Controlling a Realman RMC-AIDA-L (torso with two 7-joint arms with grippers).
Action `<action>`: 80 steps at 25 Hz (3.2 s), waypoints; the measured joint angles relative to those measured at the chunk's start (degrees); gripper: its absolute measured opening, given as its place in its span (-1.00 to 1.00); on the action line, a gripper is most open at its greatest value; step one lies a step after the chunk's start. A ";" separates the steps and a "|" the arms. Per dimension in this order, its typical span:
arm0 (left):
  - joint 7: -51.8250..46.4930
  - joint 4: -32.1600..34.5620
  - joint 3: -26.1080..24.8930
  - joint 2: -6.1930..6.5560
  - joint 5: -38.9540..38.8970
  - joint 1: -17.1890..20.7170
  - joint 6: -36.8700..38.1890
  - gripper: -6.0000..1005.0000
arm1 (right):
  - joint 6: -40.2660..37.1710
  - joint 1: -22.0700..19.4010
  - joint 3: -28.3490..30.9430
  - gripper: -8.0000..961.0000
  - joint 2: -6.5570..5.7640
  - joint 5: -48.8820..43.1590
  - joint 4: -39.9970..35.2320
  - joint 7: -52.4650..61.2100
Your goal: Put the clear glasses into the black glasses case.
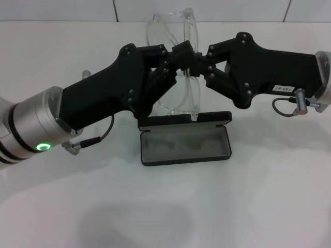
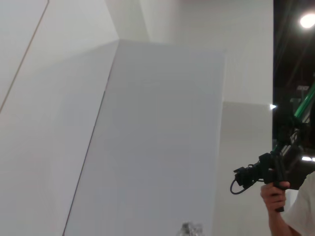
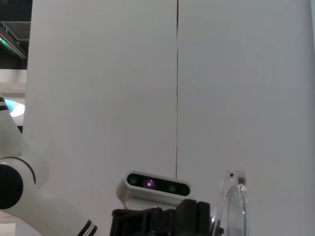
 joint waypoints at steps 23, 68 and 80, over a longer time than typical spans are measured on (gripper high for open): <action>-1.53 0.23 0.10 1.15 0.11 0.31 1.08 -0.90 | 1.01 -0.74 0.36 -0.89 0.02 -0.14 0.40 -0.94; -13.17 13.94 -31.25 10.11 25.35 15.98 -4.63 -0.73 | 13.68 15.95 -48.49 -0.88 0.71 -71.04 -56.21 83.86; -13.42 13.74 -31.79 9.74 25.17 15.36 -4.72 -0.73 | 20.13 13.81 -57.50 -0.88 0.70 -79.98 -56.24 90.83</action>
